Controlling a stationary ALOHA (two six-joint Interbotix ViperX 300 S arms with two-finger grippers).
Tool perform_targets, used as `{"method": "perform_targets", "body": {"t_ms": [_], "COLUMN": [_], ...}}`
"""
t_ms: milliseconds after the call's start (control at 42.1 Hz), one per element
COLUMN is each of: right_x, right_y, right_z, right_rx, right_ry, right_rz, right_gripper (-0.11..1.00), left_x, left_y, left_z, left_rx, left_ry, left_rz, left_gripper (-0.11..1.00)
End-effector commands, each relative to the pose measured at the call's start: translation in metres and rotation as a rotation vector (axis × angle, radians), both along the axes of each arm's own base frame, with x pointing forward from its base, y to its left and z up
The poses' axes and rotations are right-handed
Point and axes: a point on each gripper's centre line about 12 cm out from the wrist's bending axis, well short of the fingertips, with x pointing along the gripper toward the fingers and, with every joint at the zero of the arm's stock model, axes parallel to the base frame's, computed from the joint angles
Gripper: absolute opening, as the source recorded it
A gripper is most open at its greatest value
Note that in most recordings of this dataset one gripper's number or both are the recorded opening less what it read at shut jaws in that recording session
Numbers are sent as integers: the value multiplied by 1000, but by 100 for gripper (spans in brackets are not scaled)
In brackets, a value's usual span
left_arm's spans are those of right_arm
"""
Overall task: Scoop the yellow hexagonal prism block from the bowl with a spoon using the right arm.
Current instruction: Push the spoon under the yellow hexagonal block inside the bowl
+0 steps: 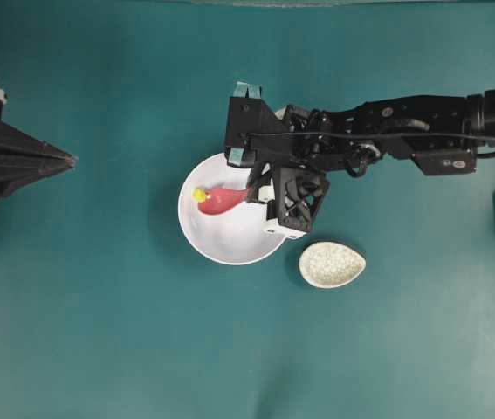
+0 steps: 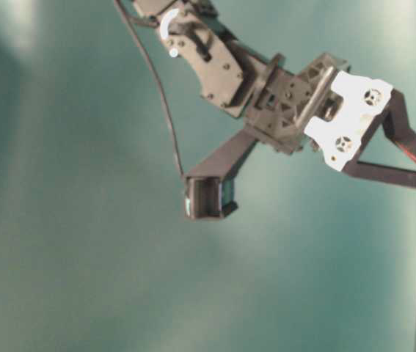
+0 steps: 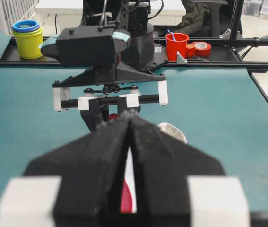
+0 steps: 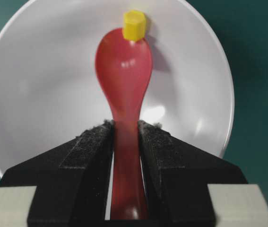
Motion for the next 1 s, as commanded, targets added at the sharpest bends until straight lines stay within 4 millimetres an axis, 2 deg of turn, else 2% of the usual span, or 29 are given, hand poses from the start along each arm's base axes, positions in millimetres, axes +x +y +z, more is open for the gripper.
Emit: {"method": "perform_targets", "body": {"t_ms": [0, 593, 973], "right_x": [6, 2, -14], "right_y": [0, 5, 8], "right_z": [16, 24, 37], "right_rx": [-8, -24, -56], "right_ry": [-54, -120, -242], "right_rz": [-2, -4, -25], "right_gripper": [25, 25, 25], "left_x": [2, 2, 2], "left_y": [0, 0, 0], "left_z": [10, 10, 10], "left_rx": [1, 3, 1], "left_ry": [-25, -23, -23], "left_rz": [0, -2, 0], "left_gripper": [1, 1, 1]}}
